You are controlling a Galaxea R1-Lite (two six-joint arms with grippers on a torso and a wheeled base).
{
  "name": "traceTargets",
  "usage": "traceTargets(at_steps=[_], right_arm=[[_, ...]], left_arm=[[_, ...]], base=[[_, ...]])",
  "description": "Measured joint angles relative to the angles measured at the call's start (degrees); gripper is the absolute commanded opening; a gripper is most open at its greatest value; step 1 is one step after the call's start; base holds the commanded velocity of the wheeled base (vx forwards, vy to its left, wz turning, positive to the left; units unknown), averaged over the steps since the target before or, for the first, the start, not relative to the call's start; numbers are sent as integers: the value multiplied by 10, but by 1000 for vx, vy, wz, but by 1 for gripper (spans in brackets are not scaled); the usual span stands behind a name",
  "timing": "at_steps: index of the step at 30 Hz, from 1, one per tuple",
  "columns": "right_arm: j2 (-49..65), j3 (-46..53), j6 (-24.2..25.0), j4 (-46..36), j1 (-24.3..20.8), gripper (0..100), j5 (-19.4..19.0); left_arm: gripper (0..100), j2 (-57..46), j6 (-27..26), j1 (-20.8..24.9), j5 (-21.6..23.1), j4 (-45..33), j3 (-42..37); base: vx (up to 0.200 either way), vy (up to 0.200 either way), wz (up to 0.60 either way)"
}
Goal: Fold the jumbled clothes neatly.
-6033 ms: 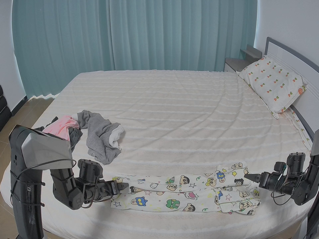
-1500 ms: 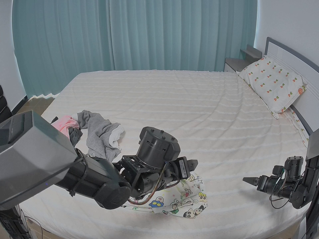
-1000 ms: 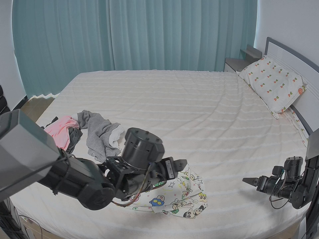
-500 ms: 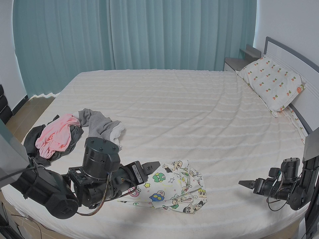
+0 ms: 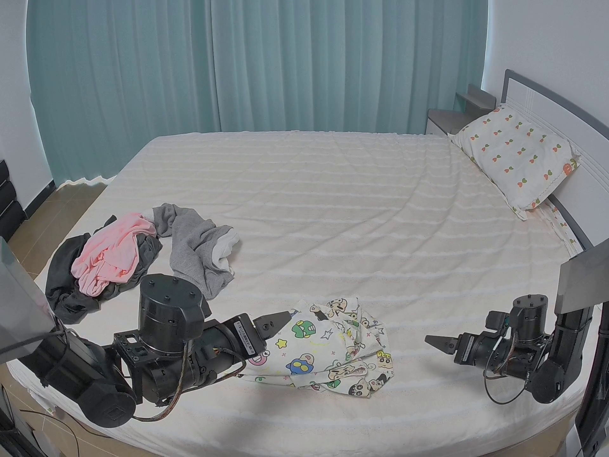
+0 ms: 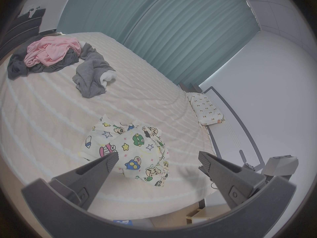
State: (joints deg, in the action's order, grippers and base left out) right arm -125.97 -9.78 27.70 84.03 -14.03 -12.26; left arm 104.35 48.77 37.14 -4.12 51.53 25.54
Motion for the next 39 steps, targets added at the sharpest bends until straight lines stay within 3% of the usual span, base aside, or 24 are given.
traceTargets(at_steps=[12, 16, 29, 39], right_arm=[[15, -118, 0, -191, -41, 100, 25], [25, -136, 0, -209, -59, 100, 29], [57, -168, 0, -251, -71, 100, 32], [60, -199, -2, -264, -86, 100, 24]], left_arm=[[100, -2, 17, -14, 20, 19, -11], [100, -1, 23, -28, 39, 21, -15], [100, 12, 24, -46, 41, 22, -13], [100, 32, 24, -46, 40, 45, -19]], base=[[0, 17, 0], [0, 200, 0], [0, 200, 0], [0, 0, 0]])
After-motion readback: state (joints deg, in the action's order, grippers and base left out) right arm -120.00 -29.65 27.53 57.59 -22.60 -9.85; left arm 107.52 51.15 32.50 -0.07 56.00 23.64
